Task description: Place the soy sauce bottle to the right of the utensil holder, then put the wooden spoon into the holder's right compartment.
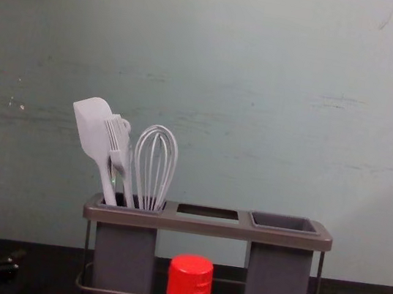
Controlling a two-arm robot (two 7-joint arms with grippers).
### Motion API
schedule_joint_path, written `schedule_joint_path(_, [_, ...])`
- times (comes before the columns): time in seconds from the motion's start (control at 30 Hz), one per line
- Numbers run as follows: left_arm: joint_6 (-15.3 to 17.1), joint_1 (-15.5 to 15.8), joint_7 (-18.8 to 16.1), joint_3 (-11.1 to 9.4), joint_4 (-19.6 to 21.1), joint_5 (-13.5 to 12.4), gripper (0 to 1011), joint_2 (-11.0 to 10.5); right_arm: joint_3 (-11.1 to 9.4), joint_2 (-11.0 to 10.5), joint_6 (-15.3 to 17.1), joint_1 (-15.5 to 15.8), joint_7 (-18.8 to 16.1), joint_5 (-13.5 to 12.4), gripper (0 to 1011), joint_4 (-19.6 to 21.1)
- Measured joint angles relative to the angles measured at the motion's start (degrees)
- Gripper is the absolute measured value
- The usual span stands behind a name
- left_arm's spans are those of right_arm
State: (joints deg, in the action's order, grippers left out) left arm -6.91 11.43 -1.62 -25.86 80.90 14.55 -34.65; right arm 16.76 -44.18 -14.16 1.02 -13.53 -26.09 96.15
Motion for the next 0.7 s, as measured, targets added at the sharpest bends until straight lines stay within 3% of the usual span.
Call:
schedule_joint_path(0.1, [0.00, 0.00, 0.00, 0.00, 0.00, 0.00, 1005, 0.00, -0.76, -1.30, -0.70, 1.45, -3.38, -2.83, 1004, 1.16])
schedule_joint_path(0.2, [0.00, 0.00, 0.00, 0.00, 0.00, 0.00, 1005, 0.00, -1.43, -2.97, -1.30, 3.09, -9.44, -7.19, 1004, 2.47])
schedule_joint_path(0.37, [0.00, 0.00, 0.00, 0.00, 0.00, 0.00, 1005, 0.00, -0.93, -4.06, -0.64, 3.12, -16.64, -11.24, 1004, 3.21])
schedule_joint_path(0.43, [0.00, 0.00, 0.00, 0.00, 0.00, 0.00, 1005, 0.00, -0.11, -3.96, 0.34, 2.29, -19.29, -12.08, 1004, 3.23])
schedule_joint_path(0.7, [0.00, 0.00, 0.00, 0.00, 0.00, 0.00, 1005, 0.00, 3.74, -1.51, 5.43, -2.23, -24.23, -11.71, 1004, 2.60])
